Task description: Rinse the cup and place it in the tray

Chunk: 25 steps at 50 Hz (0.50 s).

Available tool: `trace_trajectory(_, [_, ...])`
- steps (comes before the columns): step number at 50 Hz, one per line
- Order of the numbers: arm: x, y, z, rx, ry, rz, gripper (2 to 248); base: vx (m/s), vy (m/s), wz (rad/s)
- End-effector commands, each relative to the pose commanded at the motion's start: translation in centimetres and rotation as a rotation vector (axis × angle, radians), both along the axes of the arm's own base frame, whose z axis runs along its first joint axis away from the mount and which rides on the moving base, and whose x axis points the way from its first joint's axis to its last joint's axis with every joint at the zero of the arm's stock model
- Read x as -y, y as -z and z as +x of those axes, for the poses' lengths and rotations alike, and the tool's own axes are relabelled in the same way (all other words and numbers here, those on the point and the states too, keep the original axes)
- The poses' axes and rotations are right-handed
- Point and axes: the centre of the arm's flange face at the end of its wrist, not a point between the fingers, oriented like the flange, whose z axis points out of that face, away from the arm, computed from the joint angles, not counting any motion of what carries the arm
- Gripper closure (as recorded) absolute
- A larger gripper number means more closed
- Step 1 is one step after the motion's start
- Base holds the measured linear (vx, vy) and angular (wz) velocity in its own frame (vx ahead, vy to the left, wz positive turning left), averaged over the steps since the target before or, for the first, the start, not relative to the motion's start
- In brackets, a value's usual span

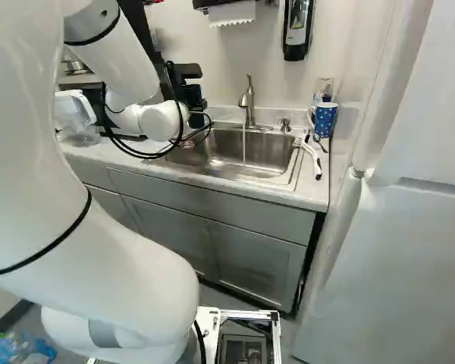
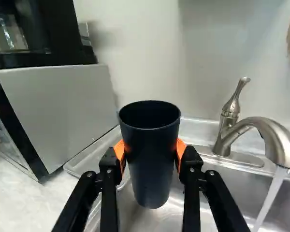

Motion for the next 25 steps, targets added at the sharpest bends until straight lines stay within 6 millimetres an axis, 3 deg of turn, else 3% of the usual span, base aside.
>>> trace_trajectory(9, [-0.2, 0.0, 0.3, 0.006, -0.009, -0.073, 129, 0.000, 0.000, 0.000])
trace_trajectory(25, [-1.8, -0.1, 3.0, 0.004, -0.036, -0.073, 129, 0.000, 0.000, 0.000])
